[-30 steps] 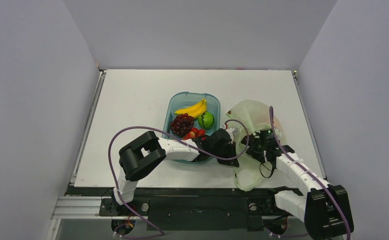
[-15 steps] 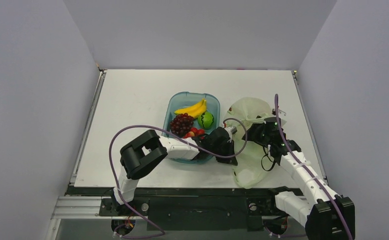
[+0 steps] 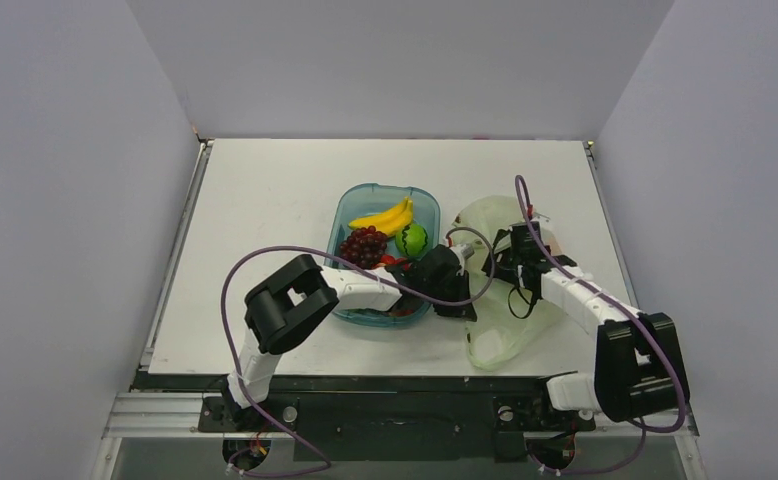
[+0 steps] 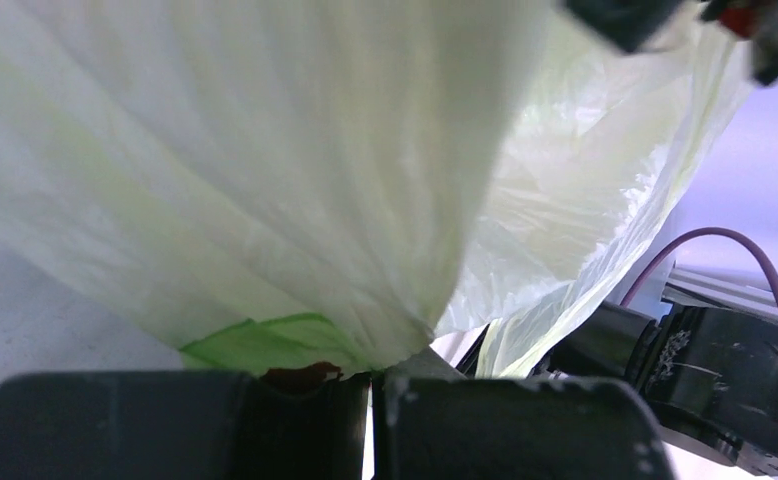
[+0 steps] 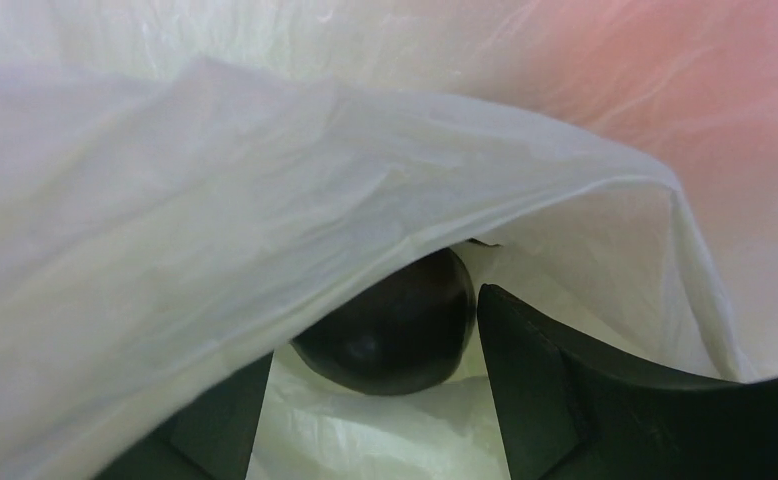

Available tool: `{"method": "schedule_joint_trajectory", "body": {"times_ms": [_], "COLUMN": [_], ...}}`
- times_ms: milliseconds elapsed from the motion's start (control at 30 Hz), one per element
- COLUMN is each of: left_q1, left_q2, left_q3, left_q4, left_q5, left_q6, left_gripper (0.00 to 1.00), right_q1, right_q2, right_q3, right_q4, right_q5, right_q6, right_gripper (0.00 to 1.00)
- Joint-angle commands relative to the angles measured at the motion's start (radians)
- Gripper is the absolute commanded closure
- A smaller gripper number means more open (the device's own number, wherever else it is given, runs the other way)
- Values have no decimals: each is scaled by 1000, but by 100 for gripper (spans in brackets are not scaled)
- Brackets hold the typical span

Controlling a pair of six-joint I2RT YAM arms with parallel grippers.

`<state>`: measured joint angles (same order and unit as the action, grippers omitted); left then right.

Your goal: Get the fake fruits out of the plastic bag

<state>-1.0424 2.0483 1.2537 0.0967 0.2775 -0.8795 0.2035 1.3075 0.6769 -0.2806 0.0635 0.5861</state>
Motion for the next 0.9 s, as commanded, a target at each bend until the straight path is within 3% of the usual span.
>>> {"method": "schedule_joint_trajectory", "body": {"times_ms": [0, 200, 333, 433, 667, 867], "left_q1": [10, 9, 8, 8, 8, 7], "left_q2": [18, 25, 21, 7, -65, -199], "left_q3": [67, 78, 80, 81, 42, -23], "left_q4": [0, -5, -13, -16, -12, 11], "left_q5": [13, 14, 10, -1, -24, -30], "left_q6": [9, 12, 20, 28, 50, 61], "left_gripper": [100, 100, 100, 95, 63, 35], "right_q1": [-1, 0, -1, -1, 1, 15], "right_q2": [62, 81, -9, -88, -259, -321], "right_q3": [50, 62, 72, 70, 69, 72], "right_q4": [64, 61, 28, 7, -62, -94], "right_q5": [3, 32, 54, 71, 88, -5], "right_q6": [-13, -9, -12, -10, -27, -26], "right_gripper": [32, 42, 66, 76, 86, 94]}}
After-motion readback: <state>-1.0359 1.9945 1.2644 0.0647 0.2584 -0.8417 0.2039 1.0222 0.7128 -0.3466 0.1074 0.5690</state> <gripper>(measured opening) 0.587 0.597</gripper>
